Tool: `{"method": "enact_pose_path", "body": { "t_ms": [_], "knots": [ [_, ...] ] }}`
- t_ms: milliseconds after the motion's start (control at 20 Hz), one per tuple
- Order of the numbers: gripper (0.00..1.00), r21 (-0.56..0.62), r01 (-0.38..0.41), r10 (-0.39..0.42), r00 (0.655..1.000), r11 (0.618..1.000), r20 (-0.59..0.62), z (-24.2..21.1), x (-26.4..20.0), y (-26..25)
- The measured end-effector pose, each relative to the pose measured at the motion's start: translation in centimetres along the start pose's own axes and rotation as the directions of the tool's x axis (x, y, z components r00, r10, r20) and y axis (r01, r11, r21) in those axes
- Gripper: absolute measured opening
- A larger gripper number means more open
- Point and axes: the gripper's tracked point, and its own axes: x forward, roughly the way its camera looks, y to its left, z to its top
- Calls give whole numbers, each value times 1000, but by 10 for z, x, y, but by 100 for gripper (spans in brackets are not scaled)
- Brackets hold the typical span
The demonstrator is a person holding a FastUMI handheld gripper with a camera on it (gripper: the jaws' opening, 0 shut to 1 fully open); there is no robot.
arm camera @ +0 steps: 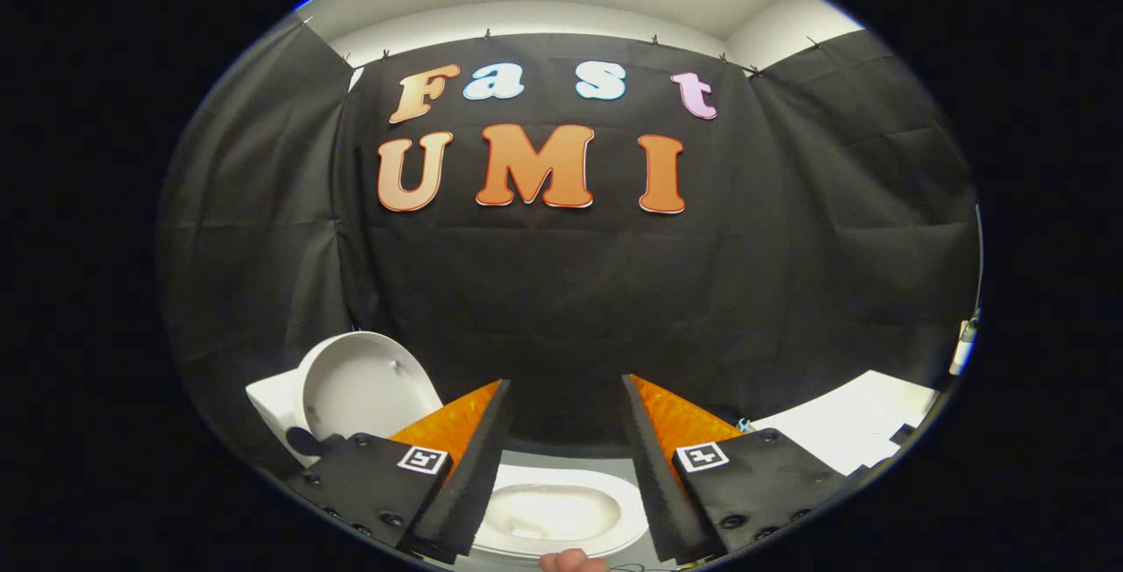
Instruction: Open the toilet lid.
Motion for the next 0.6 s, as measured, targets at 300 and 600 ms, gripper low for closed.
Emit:
{"method": "enact_pose_path", "body": {
  "t_ms": [300,600],
  "knots": [
    [80,49,26,-24,998,998,-51,-23,-24,-74],
    [80,106,79,-74,996,991,-47,-34,-43,-135]
  ]
}}
